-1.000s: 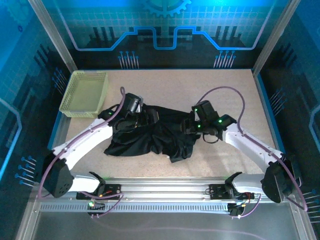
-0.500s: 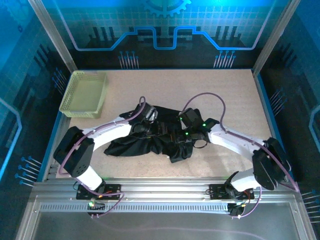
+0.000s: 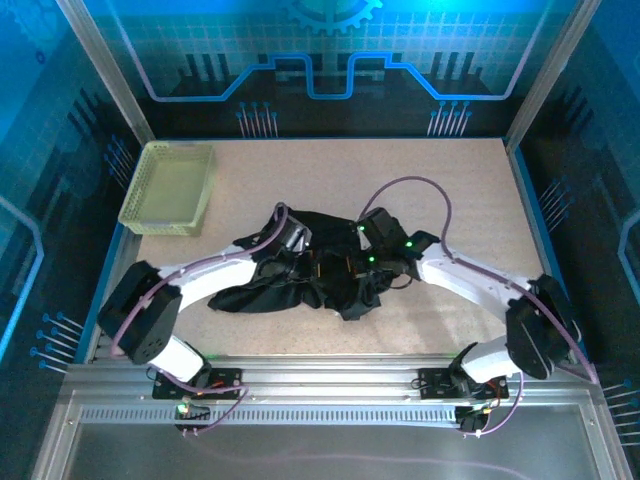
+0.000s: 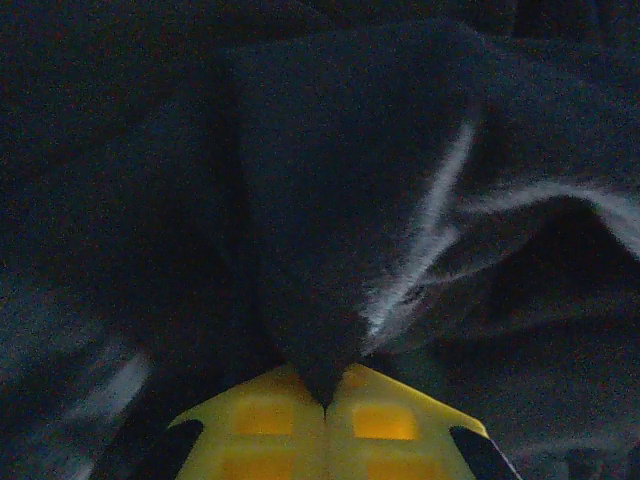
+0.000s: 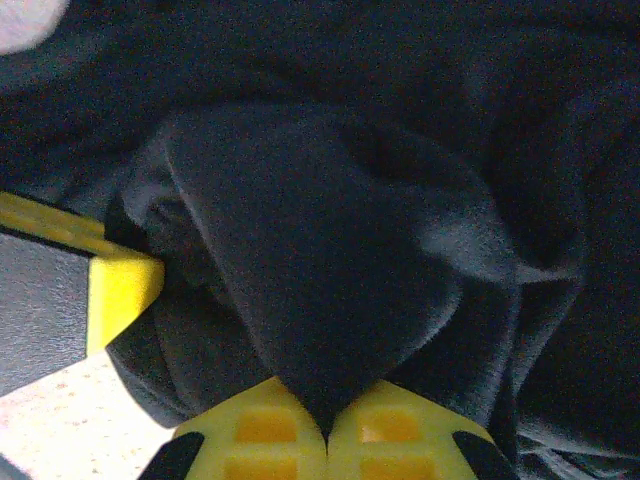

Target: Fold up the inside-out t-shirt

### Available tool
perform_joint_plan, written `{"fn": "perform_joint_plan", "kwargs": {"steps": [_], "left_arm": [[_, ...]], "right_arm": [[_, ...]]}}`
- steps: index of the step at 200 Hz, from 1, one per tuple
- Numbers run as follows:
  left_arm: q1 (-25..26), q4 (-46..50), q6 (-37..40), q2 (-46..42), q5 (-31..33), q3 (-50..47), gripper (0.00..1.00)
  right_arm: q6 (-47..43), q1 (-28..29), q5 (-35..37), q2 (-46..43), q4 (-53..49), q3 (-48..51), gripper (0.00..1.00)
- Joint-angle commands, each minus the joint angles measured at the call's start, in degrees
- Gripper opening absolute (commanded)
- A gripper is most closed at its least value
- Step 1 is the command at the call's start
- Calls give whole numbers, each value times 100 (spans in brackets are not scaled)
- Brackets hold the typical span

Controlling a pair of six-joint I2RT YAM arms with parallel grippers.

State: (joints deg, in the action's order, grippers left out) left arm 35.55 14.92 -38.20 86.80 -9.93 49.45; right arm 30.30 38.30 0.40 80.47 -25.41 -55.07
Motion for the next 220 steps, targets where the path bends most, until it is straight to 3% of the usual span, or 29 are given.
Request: {"fn": "perform_joint_plan", "kwargs": {"steps": [1,26,51,72,80,89,106,123,161,220], "left_arm": [[32,-227,281,-673,141,-448,0],[36,-599,312,-1225,-9,-887,0],[32,-467,452,-1241,35,-958,0],[32,586,618,-1043,1104,-590,19],[38,1018,633,-993,1539,-411,34],[32,1370,629,-1039,1946,-252,41],[75,1495,699,-1416,2091,-120,58],[267,1433,689,-1922,2183,-14,64],[1378,652,1196,-2859,2326,36,66],[1915,314,1548,-2437,2067,147,64]], "right_arm": [[-271,-370,-454,-695,167,133,3],[-328,-622,-741,-831,160,220,0],[-333,-598,-1051,-715,305,263,0],[-308,-566,-1534,-1009,605,295,0],[-356,-541,-1773,-1177,703,283,0],[-424,-481,-1954,-1372,730,237,0],[-507,-361,-2139,-1669,685,133,0],[-531,-278,-2182,-1804,585,25,0],[-483,-93,-2120,-1940,580,-188,0],[-507,226,-1979,-1826,590,-502,0]]}}
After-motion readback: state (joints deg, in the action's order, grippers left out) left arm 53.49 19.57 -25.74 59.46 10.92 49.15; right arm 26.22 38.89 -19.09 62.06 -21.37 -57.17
